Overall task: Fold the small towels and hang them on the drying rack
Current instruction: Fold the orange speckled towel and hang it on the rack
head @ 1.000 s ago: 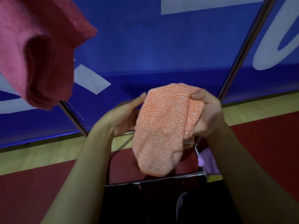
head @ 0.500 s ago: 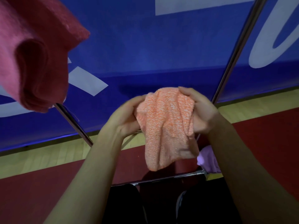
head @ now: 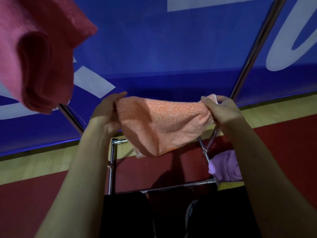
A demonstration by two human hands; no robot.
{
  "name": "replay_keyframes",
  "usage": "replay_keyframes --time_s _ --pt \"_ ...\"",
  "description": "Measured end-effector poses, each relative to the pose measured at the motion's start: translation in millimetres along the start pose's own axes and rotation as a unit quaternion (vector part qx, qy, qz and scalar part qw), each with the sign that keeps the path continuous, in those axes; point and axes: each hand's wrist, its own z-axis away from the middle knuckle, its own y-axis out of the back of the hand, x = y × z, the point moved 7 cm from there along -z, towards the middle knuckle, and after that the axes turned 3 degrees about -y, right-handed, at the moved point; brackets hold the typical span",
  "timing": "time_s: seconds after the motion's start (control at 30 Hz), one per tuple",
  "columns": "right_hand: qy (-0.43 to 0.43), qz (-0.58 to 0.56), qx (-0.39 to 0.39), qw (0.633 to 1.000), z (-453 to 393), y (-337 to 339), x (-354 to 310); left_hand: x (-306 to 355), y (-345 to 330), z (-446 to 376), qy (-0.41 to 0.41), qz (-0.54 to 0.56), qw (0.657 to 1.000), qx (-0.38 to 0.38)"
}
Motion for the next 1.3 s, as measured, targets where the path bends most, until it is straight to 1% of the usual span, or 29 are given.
replay_keyframes --time_s 0.03,0.07,0.13,0.2,0.27,0.37,0.47,0.57,0.7,0.87,0.93,1.0,1.13,1.17,1.23,1.3 --pt "-0.002 -0.005 0.003 1.000 -0.1 0.1 0.1 -4.9 -1.7 1.8 0.027 0.048 0.998 -0.017" --pt "-0.001 -0.018 0.006 1.000 -1.6 0.9 1.0 -7.4 1.3 0.3 0.037 0.083 0.996 -0.016" --pt "0.032 -0.033 -0.014 0.999 -2.8 0.5 -5.3 -3.5 9.2 -1.4 0.016 0.088 0.996 0.008" --pt "0.097 0.023 -0.028 0.995 2.6 1.9 -18.2 4.2 17.7 -4.9 -0.021 0.042 0.998 0.037" --pt "0.143 0.092 -0.012 0.985 7.0 4.8 -25.4 13.3 26.1 -6.8 -0.081 -0.048 0.993 0.078" --pt "0.160 0.131 0.001 0.978 12.8 4.1 -30.2 24.9 29.1 -1.8 -0.167 -0.198 0.959 0.119" --pt "0.191 0.172 0.028 0.966 18.3 3.4 -36.4 30.1 25.7 3.9 -0.220 -0.246 0.940 0.090" --pt "0.216 0.241 0.042 0.945 20.7 1.5 -38.5 33.1 31.0 4.9 -0.244 -0.272 0.927 0.088" --pt "0.203 0.262 0.039 0.943 21.2 1.6 -36.8 32.9 35.2 7.0 -0.232 -0.257 0.933 0.098" --pt "0.216 0.238 0.043 0.946 25.1 7.3 -39.7 29.8 37.8 8.3 -0.210 -0.253 0.941 0.081" --pt "0.215 0.207 0.050 0.953 26.5 11.0 -40.5 28.4 42.7 5.1 -0.186 -0.231 0.951 0.086" --pt "0.203 0.154 0.057 0.965 25.2 14.6 -40.4 28.7 44.2 4.2 -0.184 -0.213 0.955 0.092" --pt "0.181 0.055 0.065 0.980 24.1 17.5 -41.7 31.9 42.3 6.9 -0.220 -0.231 0.941 0.115" --pt "0.179 0.043 0.070 0.980 23.8 18.4 -42.1 30.8 44.2 4.6 -0.208 -0.216 0.946 0.121" --pt "0.175 0.020 0.079 0.981 23.7 20.0 -42.1 24.3 48.1 -2.0 -0.148 -0.162 0.967 0.132" --pt "0.172 0.001 0.092 0.981 22.2 22.0 -41.7 13.8 46.4 -7.9 -0.063 -0.099 0.988 0.104"
